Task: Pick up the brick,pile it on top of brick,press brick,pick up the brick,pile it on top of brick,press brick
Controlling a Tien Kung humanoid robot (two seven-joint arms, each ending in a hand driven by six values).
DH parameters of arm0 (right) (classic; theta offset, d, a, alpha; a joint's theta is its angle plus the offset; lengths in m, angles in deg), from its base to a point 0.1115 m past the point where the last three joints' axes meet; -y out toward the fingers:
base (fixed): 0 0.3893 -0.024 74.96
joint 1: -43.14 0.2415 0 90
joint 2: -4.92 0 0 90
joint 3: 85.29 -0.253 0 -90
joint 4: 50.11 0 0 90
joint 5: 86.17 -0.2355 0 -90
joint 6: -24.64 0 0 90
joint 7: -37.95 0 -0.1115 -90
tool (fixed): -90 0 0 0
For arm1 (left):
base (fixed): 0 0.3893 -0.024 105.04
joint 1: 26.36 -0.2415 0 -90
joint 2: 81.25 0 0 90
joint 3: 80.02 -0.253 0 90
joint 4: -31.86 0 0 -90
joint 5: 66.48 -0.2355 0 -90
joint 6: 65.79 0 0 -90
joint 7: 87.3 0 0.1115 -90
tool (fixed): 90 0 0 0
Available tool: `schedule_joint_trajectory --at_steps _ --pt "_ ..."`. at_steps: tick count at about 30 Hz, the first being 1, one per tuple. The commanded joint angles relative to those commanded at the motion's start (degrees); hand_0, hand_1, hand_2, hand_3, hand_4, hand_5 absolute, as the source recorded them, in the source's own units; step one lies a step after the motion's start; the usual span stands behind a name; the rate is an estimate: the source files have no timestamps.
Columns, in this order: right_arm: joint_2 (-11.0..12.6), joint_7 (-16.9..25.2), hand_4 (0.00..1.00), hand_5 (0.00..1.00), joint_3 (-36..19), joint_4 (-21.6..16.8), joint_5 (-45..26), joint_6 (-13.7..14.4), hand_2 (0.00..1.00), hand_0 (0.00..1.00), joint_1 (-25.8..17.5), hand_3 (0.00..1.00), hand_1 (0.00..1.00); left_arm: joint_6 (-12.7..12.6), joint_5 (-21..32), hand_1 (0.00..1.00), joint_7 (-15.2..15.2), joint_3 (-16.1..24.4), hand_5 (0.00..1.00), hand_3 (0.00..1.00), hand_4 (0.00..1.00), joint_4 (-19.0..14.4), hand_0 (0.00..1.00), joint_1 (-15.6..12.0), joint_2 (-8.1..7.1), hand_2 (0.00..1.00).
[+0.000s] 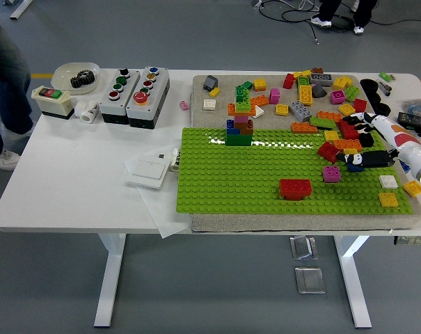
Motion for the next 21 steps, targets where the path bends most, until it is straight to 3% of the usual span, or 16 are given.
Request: schedule_joint_trajectory --at_steps 6,7,11,21 --pt "-0.42 -0.40 0.901 0.222 2.41 0.29 10.21 -1.74 0.701 0.667 1.18 0.669 0.650 0.00 0.35 0.713 -0.01 -0.30 0.609 0.565 0.590 0.00 0.778 -0.15 -0.06 0.673" --pt "-0.44 -0.42 0.881 0.218 2.51 0.31 10.85 -1.81 0.675 0.655 1.23 0.635 0.639 -0.01 0.36 0.714 -0.01 -0.30 0.609 0.564 0.590 0.00 0.778 -0.16 -0.06 0.674" --pt "-1.15 -0.78 0.881 0.218 4.50 1.49 13.42 -3.13 0.675 0.655 2.53 0.635 0.639 0.03 0.71 0.714 0.00 -0.71 0.609 0.564 0.590 0.00 0.778 -0.21 -0.18 0.674" --pt "-3.74 -1.24 0.856 0.222 6.05 5.04 16.77 -3.34 0.641 0.643 4.38 0.610 0.624 0.11 0.79 0.714 -0.08 -1.14 0.610 0.564 0.591 0.00 0.778 -0.35 -0.28 0.673"
